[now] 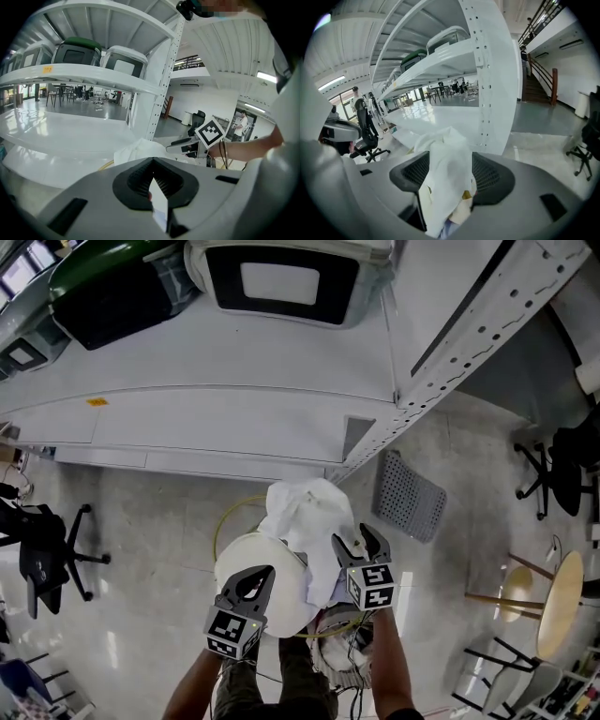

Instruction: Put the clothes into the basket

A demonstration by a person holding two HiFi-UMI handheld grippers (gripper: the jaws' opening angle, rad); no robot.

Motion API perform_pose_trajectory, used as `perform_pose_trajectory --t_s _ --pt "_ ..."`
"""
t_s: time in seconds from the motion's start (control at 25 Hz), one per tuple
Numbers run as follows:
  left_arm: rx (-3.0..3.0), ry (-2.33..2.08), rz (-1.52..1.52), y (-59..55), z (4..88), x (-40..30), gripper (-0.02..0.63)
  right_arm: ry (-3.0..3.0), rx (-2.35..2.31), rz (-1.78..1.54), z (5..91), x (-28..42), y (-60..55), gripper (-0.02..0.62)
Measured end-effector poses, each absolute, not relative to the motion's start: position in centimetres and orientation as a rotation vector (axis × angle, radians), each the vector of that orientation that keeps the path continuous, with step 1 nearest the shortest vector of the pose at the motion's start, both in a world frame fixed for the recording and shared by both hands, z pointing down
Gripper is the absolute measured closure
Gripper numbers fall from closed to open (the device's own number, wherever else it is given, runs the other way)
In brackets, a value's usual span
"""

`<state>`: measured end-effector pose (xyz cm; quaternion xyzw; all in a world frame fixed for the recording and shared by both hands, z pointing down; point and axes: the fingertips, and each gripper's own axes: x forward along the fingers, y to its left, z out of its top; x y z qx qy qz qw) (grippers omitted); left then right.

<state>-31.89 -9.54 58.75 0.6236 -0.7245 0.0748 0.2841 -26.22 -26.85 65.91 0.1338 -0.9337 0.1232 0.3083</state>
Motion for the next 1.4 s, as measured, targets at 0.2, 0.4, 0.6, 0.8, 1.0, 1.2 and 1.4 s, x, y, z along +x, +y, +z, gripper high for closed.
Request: perform_pose_trajectory --t_s 0.2,0.4,0.6,0.8,1.0,1.2,1.4 --pt "1.631 -1.949 0.187 -9.2 59.4 -32.9 0.606 -2.4 0.318 0.338 68.4 -27.5 -27.8 0.282" --pt "1.606 -1.956 0.175 -9.1 59.8 -33.4 0.606 -2.367 0.32 0.326 69.6 -28.0 -28.2 0.281" --pt "1.582 -1.954 0.176 -8.4 60.3 -33.5 0.606 -2.326 0.321 0.283 70.2 -28.0 -28.1 0.394" --pt "1.579 -1.955 0.176 -8.2 60.2 -33.5 0.606 -2.314 0.26 0.102 69.6 -28.4 -27.1 0.483" --pt "1.587 -1.959 0.169 -8.2 59.8 -33.6 0.606 -2.325 0.282 0.022 68.6 -28.4 -26.5 0.554" --pt "1.601 -1.976 0.169 -7.6 58.8 -34.3 0.606 -2.408 0.296 0.078 66.3 -28.6 -25.5 0.557" --pt "1.615 -1.999 0.166 -6.5 57.3 -35.1 0.605 -2.491 0.317 0.135 62.5 -29.0 -24.4 0.557"
